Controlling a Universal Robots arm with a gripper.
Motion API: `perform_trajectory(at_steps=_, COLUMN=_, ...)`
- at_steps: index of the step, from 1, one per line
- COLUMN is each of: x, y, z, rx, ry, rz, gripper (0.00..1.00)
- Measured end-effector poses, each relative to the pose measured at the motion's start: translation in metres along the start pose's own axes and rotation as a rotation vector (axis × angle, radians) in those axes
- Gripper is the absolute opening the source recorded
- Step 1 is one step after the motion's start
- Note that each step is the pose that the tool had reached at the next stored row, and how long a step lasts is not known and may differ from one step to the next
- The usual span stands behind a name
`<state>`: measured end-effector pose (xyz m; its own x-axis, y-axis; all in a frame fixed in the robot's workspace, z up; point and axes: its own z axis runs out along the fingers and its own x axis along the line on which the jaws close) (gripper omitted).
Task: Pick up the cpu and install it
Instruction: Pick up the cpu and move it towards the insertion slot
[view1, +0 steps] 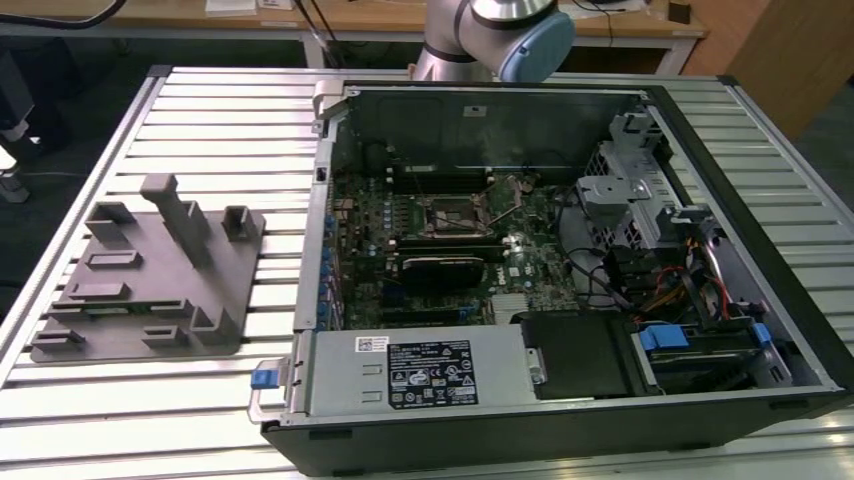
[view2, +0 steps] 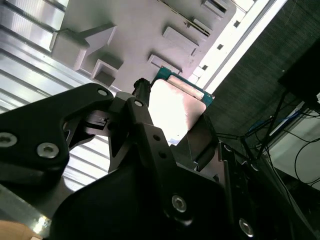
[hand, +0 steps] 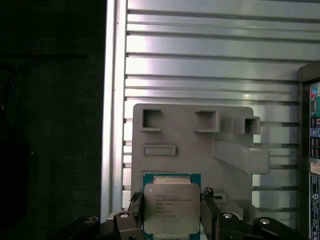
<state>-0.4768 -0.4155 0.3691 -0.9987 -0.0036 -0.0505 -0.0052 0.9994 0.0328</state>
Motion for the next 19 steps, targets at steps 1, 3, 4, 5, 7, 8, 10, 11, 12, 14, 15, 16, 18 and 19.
perform_trajectory(at_steps=1, x=0.0000, y=0.0000, z=-0.0010, rx=0.0001, ry=-0.0001, rz=0.000, gripper=0.55)
perform_trajectory(at_steps=3, x=-0.0001, y=0.0001, z=-0.0031, rx=0.0001, ry=-0.0003, rz=0.000, gripper=0.55)
perform_trajectory(at_steps=4, x=-0.0002, y=0.0001, z=-0.0041, rx=0.0000, ry=-0.0005, rz=0.000, gripper=0.55)
perform_trajectory(at_steps=5, x=-0.0003, y=0.0002, z=-0.0052, rx=0.0000, ry=-0.0007, rz=0.000, gripper=0.55)
perform_trajectory(at_steps=7, x=-0.0004, y=0.0002, z=-0.0074, rx=0.0000, ry=-0.0011, rz=0.000, gripper=0.55)
perform_trajectory(at_steps=8, x=-0.0004, y=0.0003, z=-0.0085, rx=0.0000, ry=-0.0012, rz=0.000, gripper=0.55)
perform_trajectory(at_steps=10, x=-0.0005, y=0.0003, z=-0.0105, rx=-0.0001, ry=-0.0016, rz=0.000, gripper=0.55)
perform_trajectory(at_steps=11, x=-0.0006, y=0.0004, z=-0.0116, rx=-0.0001, ry=-0.0016, rz=0.000, gripper=0.55)
perform_trajectory(at_steps=12, x=-0.0006, y=0.0004, z=-0.0126, rx=-0.0001, ry=-0.0017, rz=0.000, gripper=0.55)
perform_trajectory(at_steps=14, x=-0.0007, y=0.0005, z=-0.0145, rx=-0.0001, ry=-0.0021, rz=0.000, gripper=0.55)
perform_trajectory(at_steps=15, x=-0.0007, y=0.0005, z=-0.0154, rx=-0.0001, ry=-0.0024, rz=0.000, gripper=0.55)
perform_trajectory(at_steps=16, x=-0.0008, y=0.0006, z=-0.0166, rx=-0.0001, ry=-0.0026, rz=0.000, gripper=0.55)
perform_trajectory(at_steps=18, x=-0.0009, y=0.0006, z=-0.0187, rx=-0.0002, ry=-0.0030, rz=0.000, gripper=0.55)
perform_trajectory(at_steps=19, x=-0.0010, y=0.0007, z=-0.0198, rx=-0.0002, ry=-0.0032, rz=0.000, gripper=0.55)
